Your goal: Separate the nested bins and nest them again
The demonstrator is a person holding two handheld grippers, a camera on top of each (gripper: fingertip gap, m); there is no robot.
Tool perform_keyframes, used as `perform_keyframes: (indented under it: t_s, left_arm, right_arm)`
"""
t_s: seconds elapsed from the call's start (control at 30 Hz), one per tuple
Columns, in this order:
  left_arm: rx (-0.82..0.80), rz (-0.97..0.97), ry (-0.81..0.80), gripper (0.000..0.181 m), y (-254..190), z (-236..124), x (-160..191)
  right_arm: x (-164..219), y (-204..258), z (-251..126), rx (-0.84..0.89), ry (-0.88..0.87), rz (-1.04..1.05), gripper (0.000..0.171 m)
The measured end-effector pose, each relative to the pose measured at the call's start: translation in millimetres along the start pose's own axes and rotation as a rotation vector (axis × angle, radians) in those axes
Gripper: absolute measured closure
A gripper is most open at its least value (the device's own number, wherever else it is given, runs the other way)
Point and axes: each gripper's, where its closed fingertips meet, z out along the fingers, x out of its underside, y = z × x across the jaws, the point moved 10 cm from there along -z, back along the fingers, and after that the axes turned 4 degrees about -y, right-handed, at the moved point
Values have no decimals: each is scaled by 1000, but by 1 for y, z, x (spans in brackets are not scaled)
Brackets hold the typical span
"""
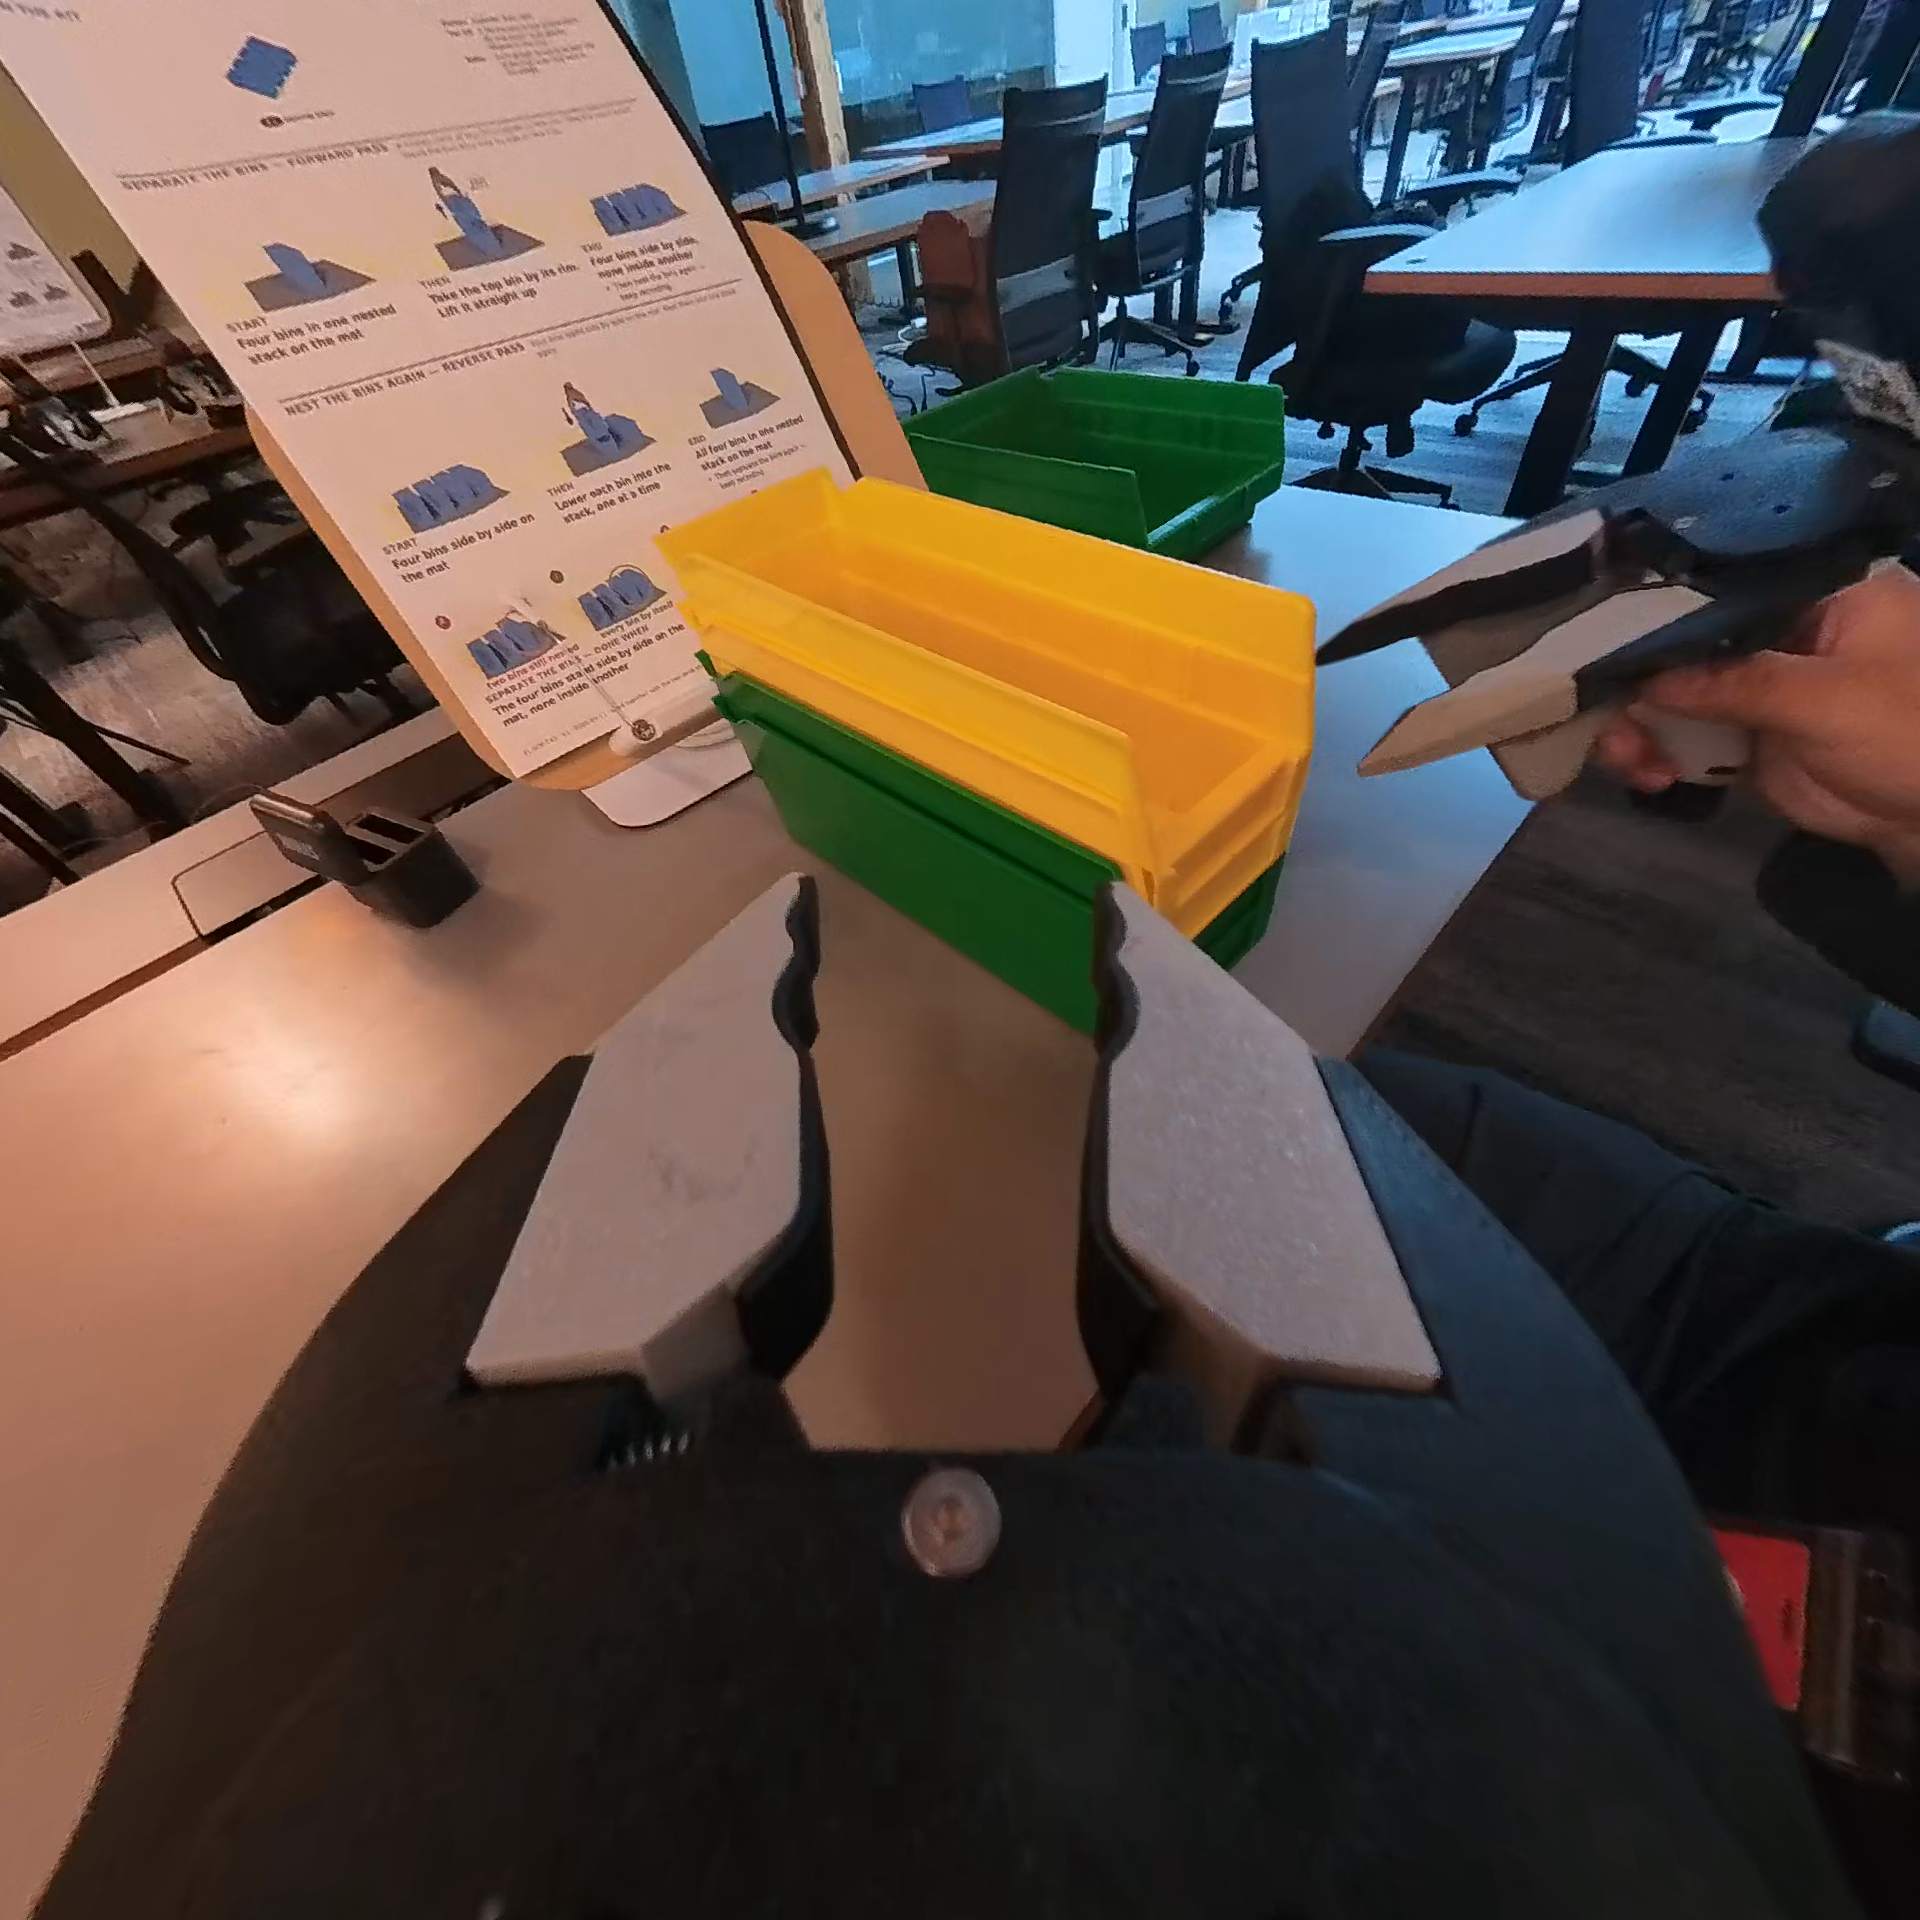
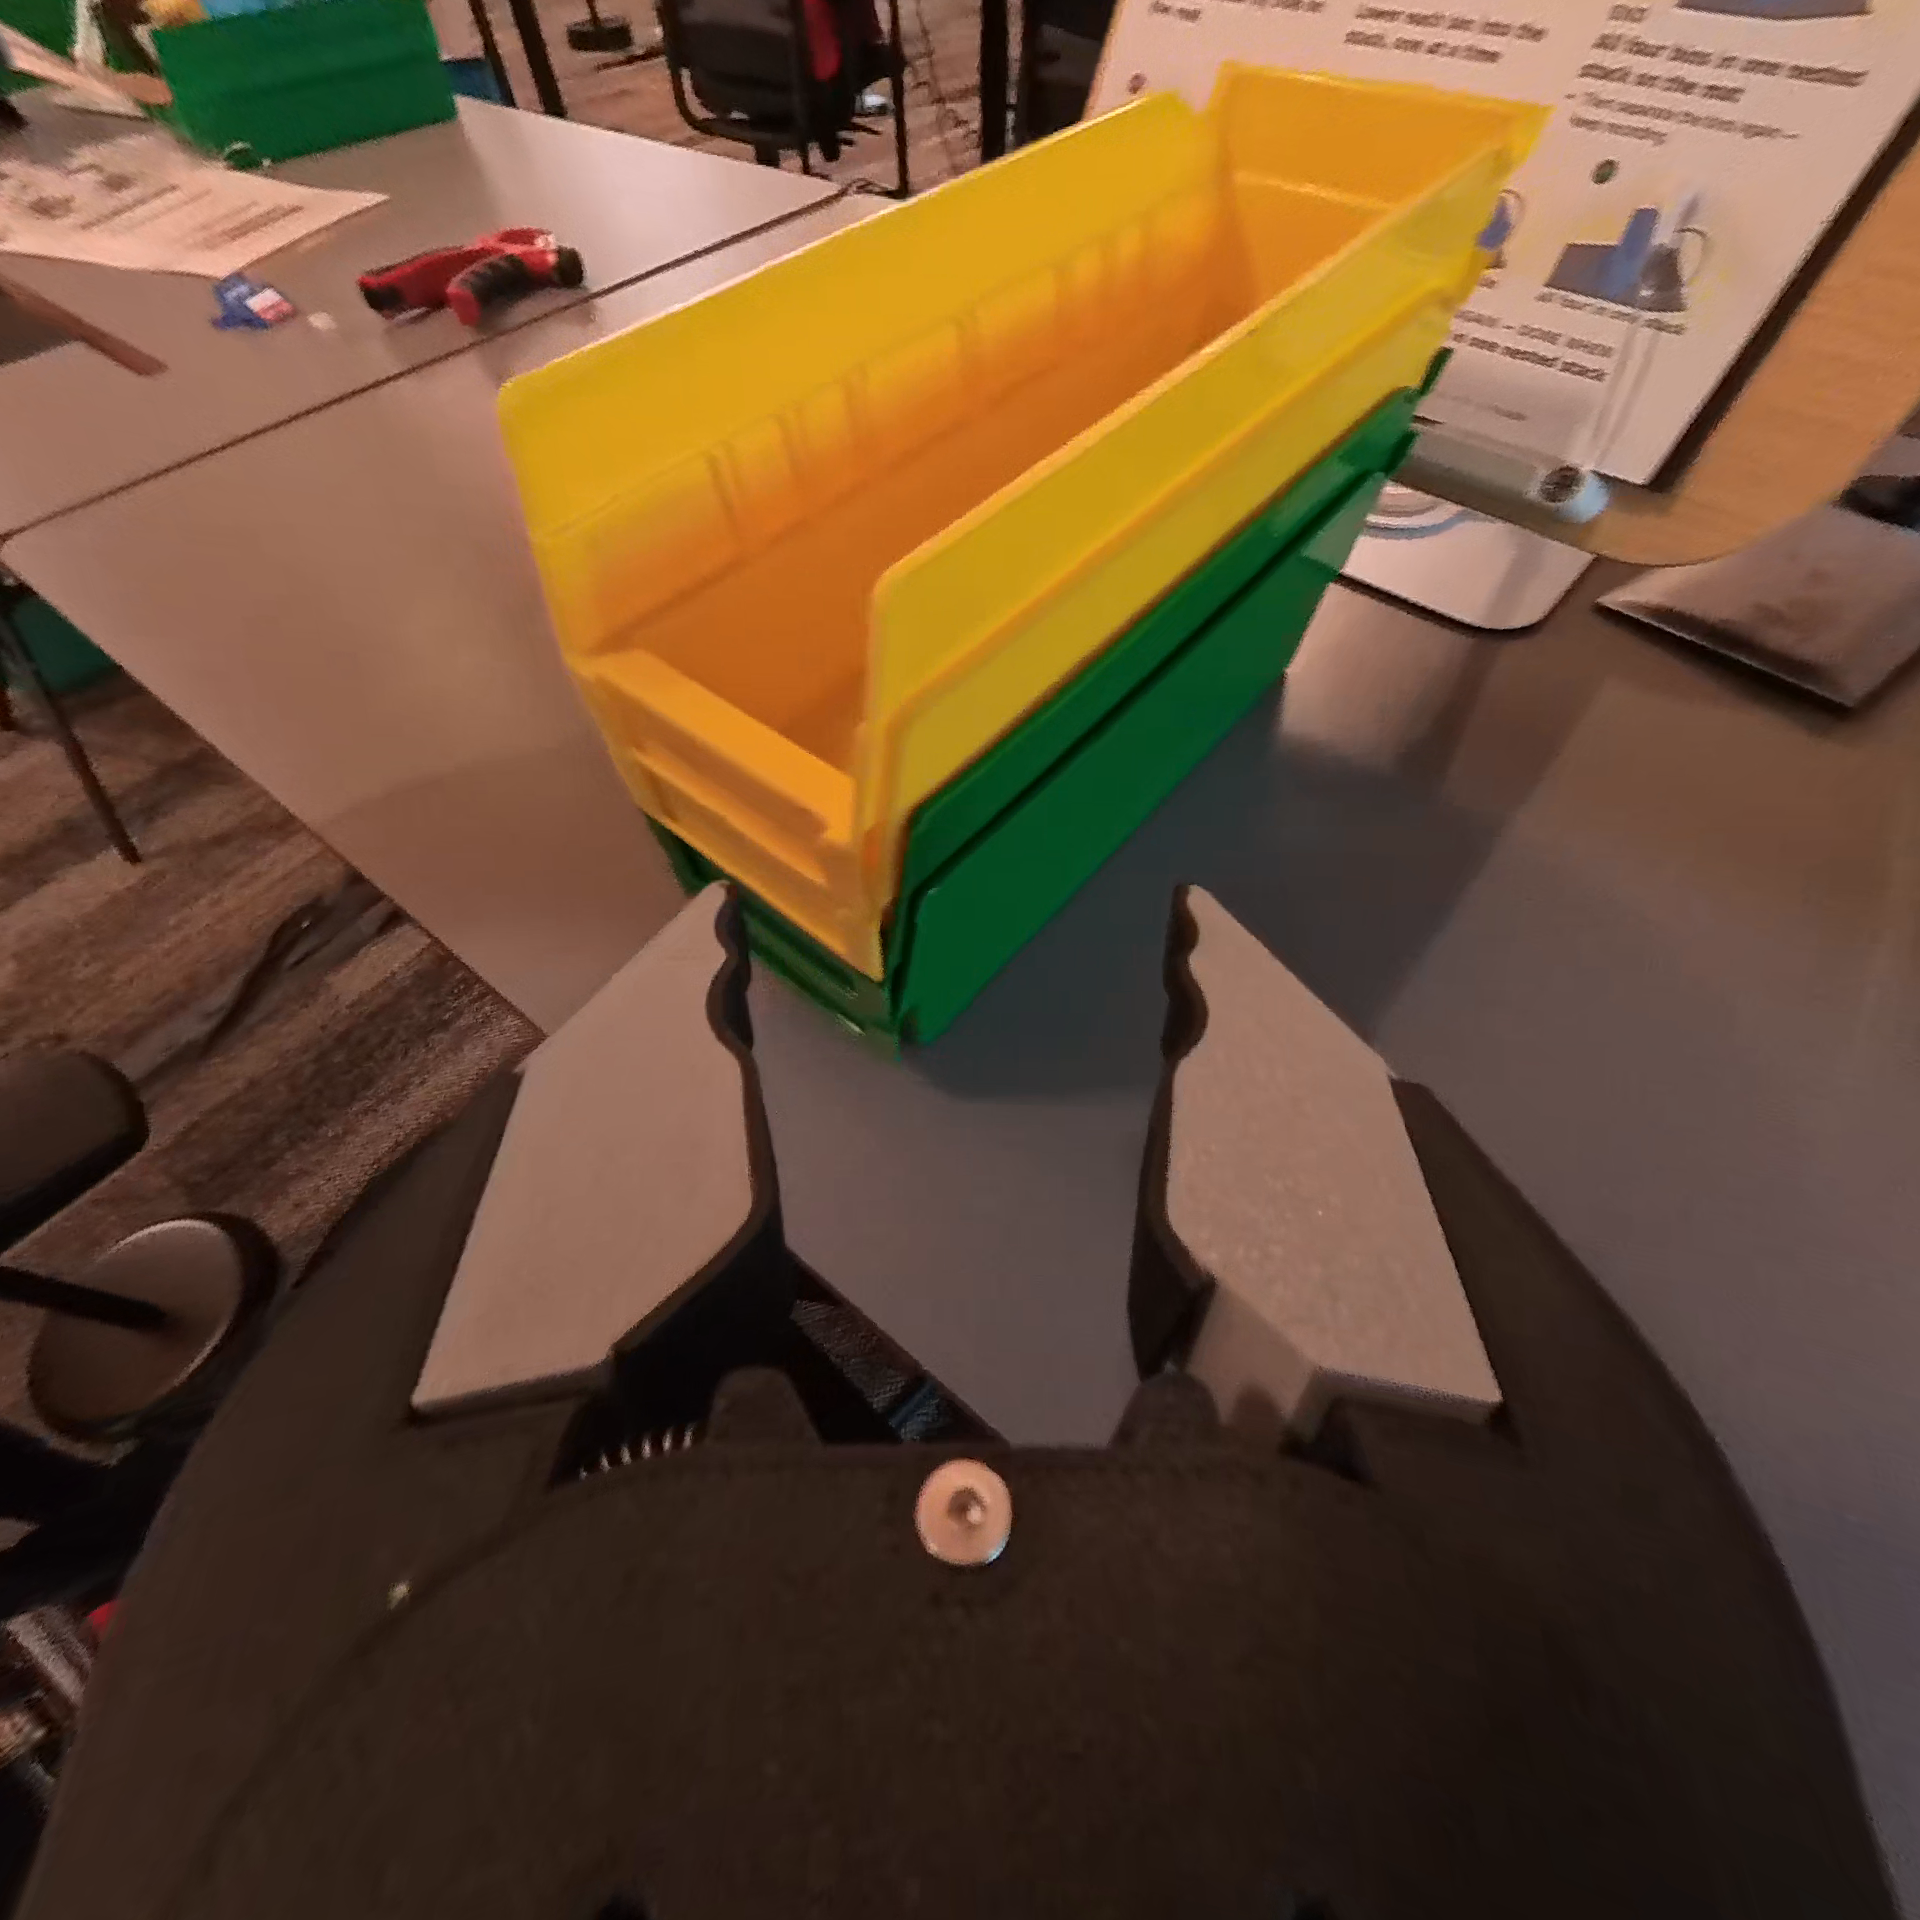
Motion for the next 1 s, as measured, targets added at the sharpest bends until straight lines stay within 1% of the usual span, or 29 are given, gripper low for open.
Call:
perform_keyframes:
  t_s: [0.23, 0.33, 0.37, 0.43, 0.47, 0.53, 0.57, 0.6, 0.7, 0.77, 0.9, 1.0]
  left_arm:
    - [-25, 36, 51, 127, 0, 3, 6]
    - [-27, 33, 59, 127, 3, 4, 8]
    - [-27, 30, 57, 127, 3, 3, 8]
    - [-25, 32, 51, 128, 2, 2, 7]
    - [-24, 37, 50, 128, 1, 1, 6]
    - [-28, 46, 50, 128, 1, 0, 6]
    - [-28, 45, 49, 128, 1, 0, 5]
    - [-26, 43, 48, 129, 1, 0, 6]
    - [-33, 44, 48, 132, 2, -1, 6]
    - [-29, 38, 42, 133, 3, -2, 6]
    - [-29, 39, 35, 133, 2, -5, 4]
    - [-30, 37, 29, 133, 2, -6, 3]
  right_arm:
    - [-3, 19, 17, -109, 6, 13, 90]
    - [-8, 12, 33, -81, 56, 14, 92]
    - [-10, 9, 38, -72, 64, 22, 98]
    - [-14, 7, 46, -127, 64, 55, 107]
    - [-16, 7, 48, -157, 71, 77, 107]
    - [-17, 5, 50, -193, 78, 83, 114]
    - [-17, 5, 49, -224, 81, 78, 122]
    - [-17, 3, 46, -264, 82, 82, 134]
    - [-15, -7, 40, -332, 90, 86, 137]
    - [-15, -17, 34, -306, 104, 101, 143]
    - [-17, -36, 18, -125, 116, 74, 159]
    - [-19, -47, 9, -21, 150, 28, 164]
